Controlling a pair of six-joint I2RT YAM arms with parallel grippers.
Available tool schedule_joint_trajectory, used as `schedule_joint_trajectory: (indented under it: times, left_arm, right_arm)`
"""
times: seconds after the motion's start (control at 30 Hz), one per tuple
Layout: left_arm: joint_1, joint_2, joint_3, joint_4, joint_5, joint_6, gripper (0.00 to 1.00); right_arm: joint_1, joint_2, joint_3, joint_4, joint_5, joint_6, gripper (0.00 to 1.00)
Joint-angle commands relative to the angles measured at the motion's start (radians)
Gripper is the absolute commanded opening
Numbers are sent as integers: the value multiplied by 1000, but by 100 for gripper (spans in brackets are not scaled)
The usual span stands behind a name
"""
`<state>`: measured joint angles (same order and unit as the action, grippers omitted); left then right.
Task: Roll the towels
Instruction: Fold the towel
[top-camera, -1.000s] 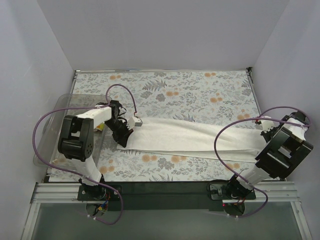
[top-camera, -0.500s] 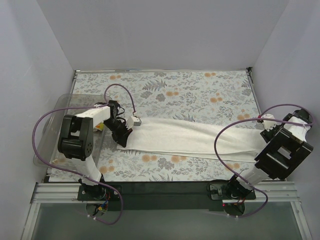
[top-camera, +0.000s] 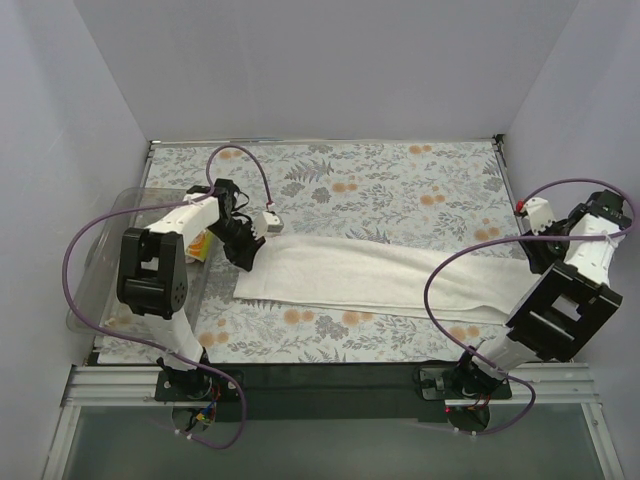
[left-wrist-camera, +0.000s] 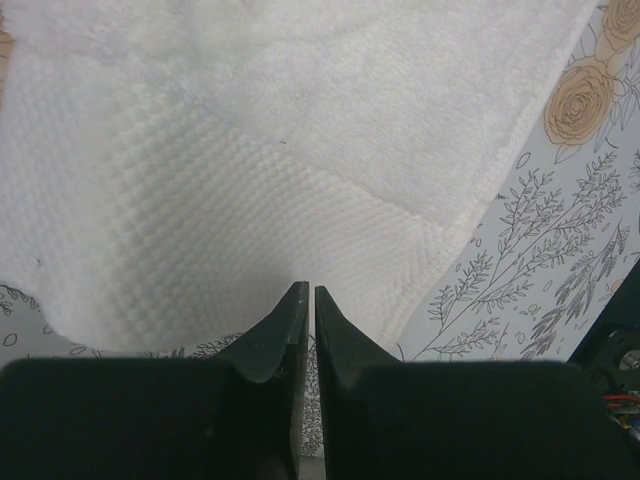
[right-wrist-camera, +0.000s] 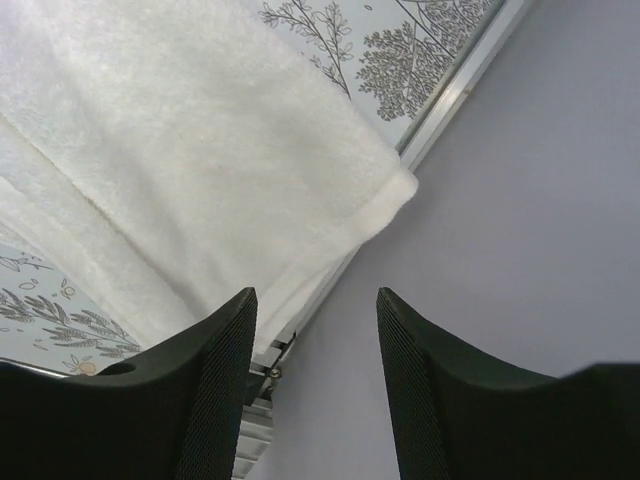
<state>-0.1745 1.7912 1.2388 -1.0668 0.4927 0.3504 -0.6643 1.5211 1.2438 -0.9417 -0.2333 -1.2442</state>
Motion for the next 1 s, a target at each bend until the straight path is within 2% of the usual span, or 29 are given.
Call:
schedule_joint_trajectory:
  times: [0.0,0.1,0.2,0.33,0.43,0.77,0.97]
  left_arm:
    - [-13,17,31,28,-9,-34,7]
    - [-23,39,19,64,-25,-59,8]
    - [-25,56,4,82,-32,-73,8]
    - [-25,57,-41,108,-48,-87,12]
    - [-26,48,-76,129,-54,-96,14]
    - [-17,62,-157,229,-230,-165,11]
    - [35,71,-191,238,-296,-169,8]
  right_arm:
    - [49,17,-16,-28,12,45,49]
    - [97,24,-96,75,93,100,45]
    - [114,42,-98,133,164,166,42]
    - [103,74,-38,133,239,235,49]
    - [97,108,-23,136,291,275,51]
    - [97,296,37,161,266,399,45]
    - [115,335,105,156,239,414,29]
